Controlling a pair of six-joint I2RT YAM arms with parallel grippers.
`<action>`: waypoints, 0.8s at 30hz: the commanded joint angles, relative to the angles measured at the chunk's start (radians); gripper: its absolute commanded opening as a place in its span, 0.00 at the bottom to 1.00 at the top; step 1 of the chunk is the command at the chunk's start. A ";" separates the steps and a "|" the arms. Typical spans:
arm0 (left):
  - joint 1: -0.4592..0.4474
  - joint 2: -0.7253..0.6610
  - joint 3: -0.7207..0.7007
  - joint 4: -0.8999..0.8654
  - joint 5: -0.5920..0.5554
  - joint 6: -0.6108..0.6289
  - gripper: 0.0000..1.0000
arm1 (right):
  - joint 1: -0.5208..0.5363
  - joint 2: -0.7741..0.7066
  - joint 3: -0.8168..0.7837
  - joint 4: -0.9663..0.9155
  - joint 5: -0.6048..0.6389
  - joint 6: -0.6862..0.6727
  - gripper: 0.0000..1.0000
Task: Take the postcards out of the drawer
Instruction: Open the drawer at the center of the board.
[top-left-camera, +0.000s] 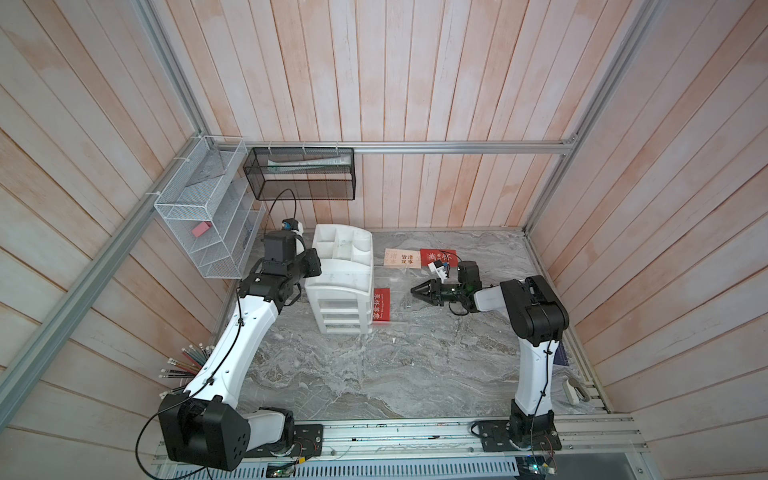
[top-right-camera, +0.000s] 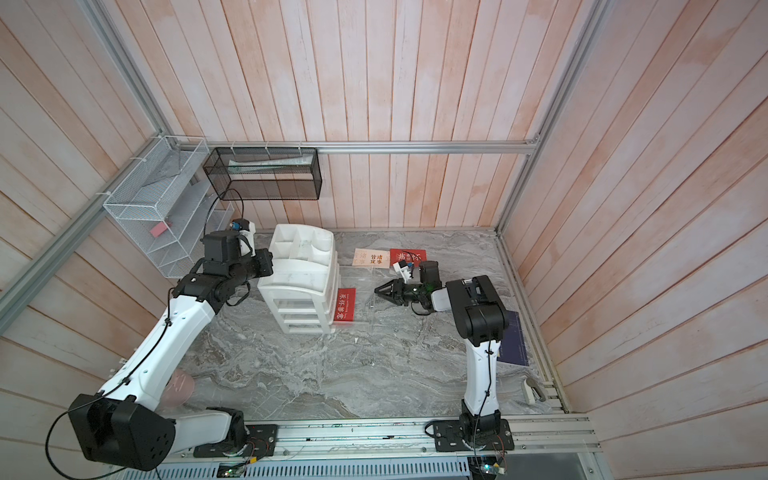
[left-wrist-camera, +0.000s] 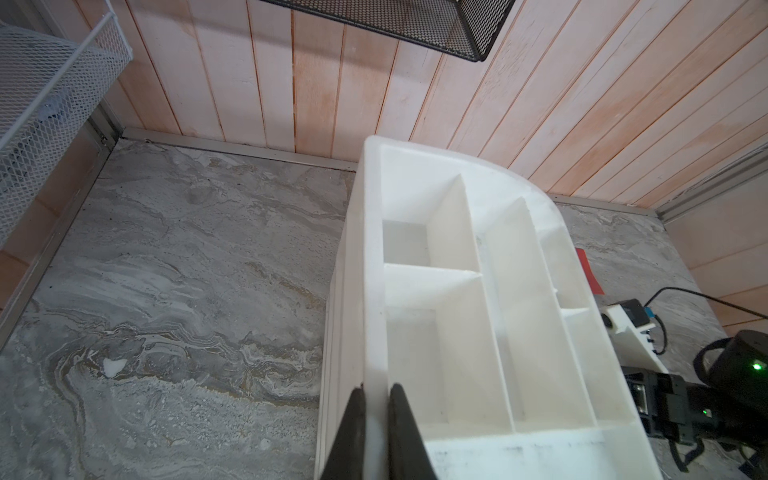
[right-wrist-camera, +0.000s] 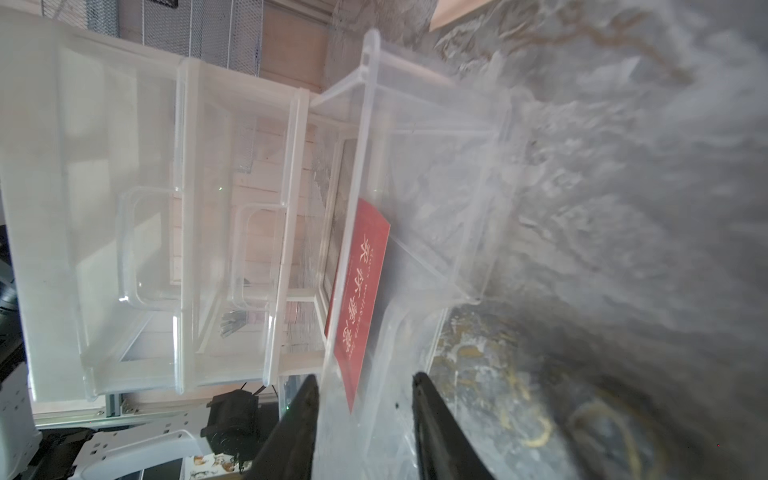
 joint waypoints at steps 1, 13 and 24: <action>0.013 -0.028 -0.010 -0.022 -0.059 0.014 0.09 | -0.028 -0.030 0.004 -0.032 0.076 -0.058 0.41; 0.013 -0.072 -0.054 -0.020 -0.050 -0.025 0.09 | -0.011 -0.237 -0.013 -0.182 0.220 -0.124 0.45; 0.013 -0.096 -0.069 -0.023 -0.053 -0.028 0.09 | 0.194 -0.274 0.214 -0.592 0.513 -0.252 0.45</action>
